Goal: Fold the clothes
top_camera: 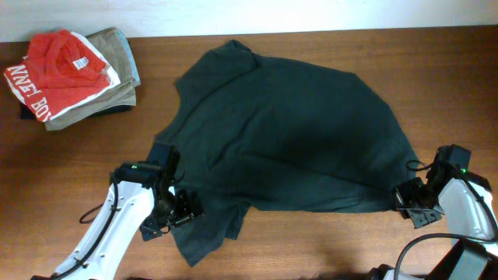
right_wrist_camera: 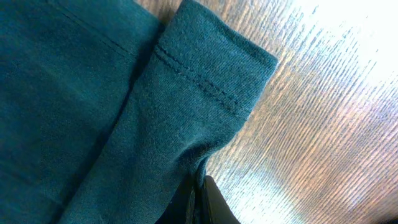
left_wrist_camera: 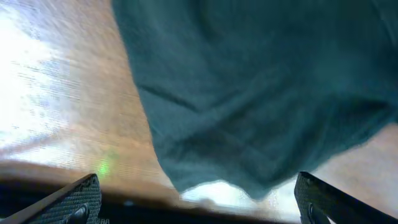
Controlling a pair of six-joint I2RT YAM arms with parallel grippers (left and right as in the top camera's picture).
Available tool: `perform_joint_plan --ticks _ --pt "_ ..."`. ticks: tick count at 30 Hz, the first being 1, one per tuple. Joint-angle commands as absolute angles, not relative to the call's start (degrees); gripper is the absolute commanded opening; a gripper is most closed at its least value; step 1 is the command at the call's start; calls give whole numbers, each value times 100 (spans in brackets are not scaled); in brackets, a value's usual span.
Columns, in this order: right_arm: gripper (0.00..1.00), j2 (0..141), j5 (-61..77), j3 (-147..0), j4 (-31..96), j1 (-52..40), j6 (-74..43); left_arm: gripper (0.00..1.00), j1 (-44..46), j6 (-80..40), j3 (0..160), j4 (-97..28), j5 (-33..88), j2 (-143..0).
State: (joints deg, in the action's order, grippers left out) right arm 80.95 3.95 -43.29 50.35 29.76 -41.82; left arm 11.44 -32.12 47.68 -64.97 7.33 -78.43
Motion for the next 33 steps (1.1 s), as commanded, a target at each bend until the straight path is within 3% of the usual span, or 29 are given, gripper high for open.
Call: perform_joint_plan --ticks 1,8,19,21,22,26,27,33 --pt "4 8103 242 -4471 5011 3009 -4180 99 1031 -3597 4401 -6169 475 -7789" --pt "4 8103 285 -4469 5019 3009 -4156 99 1031 -3839 3640 -4895 412 -7789" --pt "4 8103 305 -4469 5017 3009 -4071 97 1031 -4458 2943 -3916 318 -7789" --pt "4 8103 303 -4469 5026 3009 -4071 77 1031 -4460 2884 -3835 336 -7789" --pt "4 8103 303 -4469 5041 3009 -4073 49 1031 -4458 2884 -3837 342 -7789" --pt "4 8103 303 -4471 5065 3009 -4073 7 1031 -4453 2884 -3863 434 -7789" --pt "4 8097 303 -4471 5078 3009 -4073 1 1031 -4453 2886 -3881 471 -7787" --pt "4 7870 274 -4827 5522 3009 -4073 1 1031 -4445 3105 -4246 510 -7787"
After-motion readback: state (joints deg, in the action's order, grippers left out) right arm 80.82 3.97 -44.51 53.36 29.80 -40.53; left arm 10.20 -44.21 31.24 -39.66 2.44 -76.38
